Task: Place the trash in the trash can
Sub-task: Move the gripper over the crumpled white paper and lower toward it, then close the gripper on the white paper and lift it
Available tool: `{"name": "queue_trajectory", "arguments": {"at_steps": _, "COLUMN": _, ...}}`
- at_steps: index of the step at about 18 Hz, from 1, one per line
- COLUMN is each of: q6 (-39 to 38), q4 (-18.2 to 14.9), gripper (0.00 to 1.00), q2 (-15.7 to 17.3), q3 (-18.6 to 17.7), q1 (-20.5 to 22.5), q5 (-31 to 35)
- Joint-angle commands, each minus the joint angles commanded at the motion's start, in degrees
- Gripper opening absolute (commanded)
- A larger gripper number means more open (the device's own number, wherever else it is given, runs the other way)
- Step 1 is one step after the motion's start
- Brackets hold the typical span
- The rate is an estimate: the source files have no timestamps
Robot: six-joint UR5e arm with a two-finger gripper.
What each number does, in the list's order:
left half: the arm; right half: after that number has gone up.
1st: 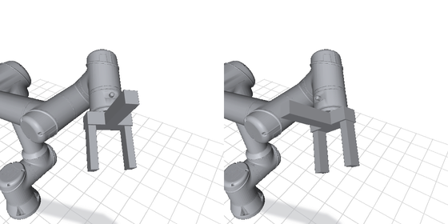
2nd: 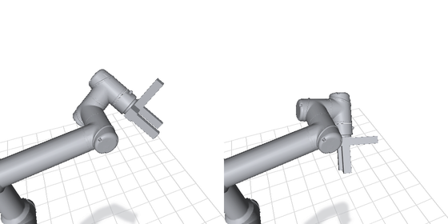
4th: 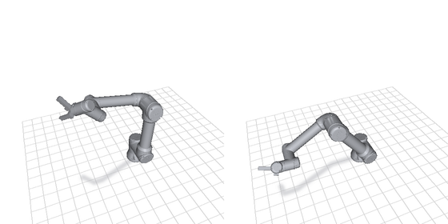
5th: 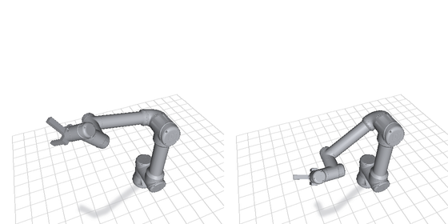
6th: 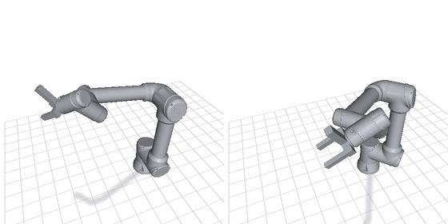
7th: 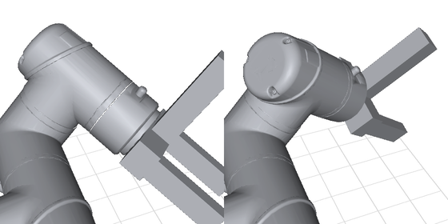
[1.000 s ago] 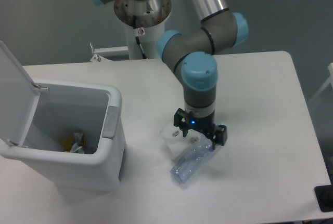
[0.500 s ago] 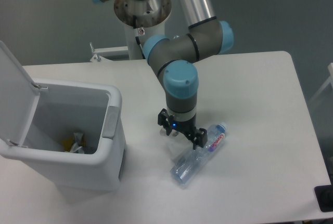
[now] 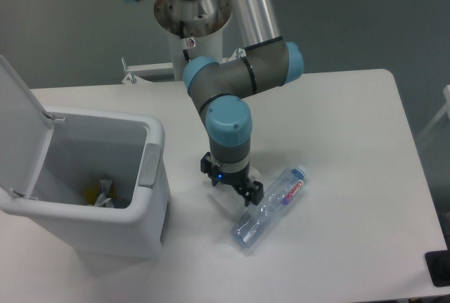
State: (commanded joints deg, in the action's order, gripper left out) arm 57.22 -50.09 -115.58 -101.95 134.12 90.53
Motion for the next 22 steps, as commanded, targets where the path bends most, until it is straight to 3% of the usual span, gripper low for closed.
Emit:
{"name": "queue_trajectory", "arguments": {"at_steps": 2, "q6": -0.09, "q4": -2.02, "gripper": 0.03, "q2": 0.44, "q3": 0.09, "q1": 0.0, "q5": -0.09}}
{"name": "queue_trajectory", "arguments": {"at_steps": 3, "q6": -0.09, "q4": -2.81, "gripper": 0.0, "q2": 0.62, "q3": 0.17, "q1": 0.0, "q5": -0.26}}
{"name": "queue_trajectory", "arguments": {"at_steps": 8, "q6": 0.0, "q4": -6.42, "gripper": 0.0, "q2": 2.46, "q3": 1.4, "q1": 0.61, "q5": -1.66}}
{"name": "queue_trajectory", "arguments": {"at_steps": 11, "q6": -0.17, "q4": -9.75, "gripper": 0.0, "q2": 4.83, "q3": 3.42, "q1": 2.89, "q5": -6.57}}
{"name": "queue_trajectory", "arguments": {"at_steps": 16, "q6": -2.88, "q4": -11.44, "gripper": 0.0, "q2": 5.98, "q3": 10.44, "q1": 8.08, "q5": -22.65}}
{"name": "queue_trajectory", "arguments": {"at_steps": 22, "q6": -11.94, "q4": -11.17, "gripper": 0.0, "q2": 5.89, "q3": 20.2, "q1": 10.55, "q5": -32.25}}
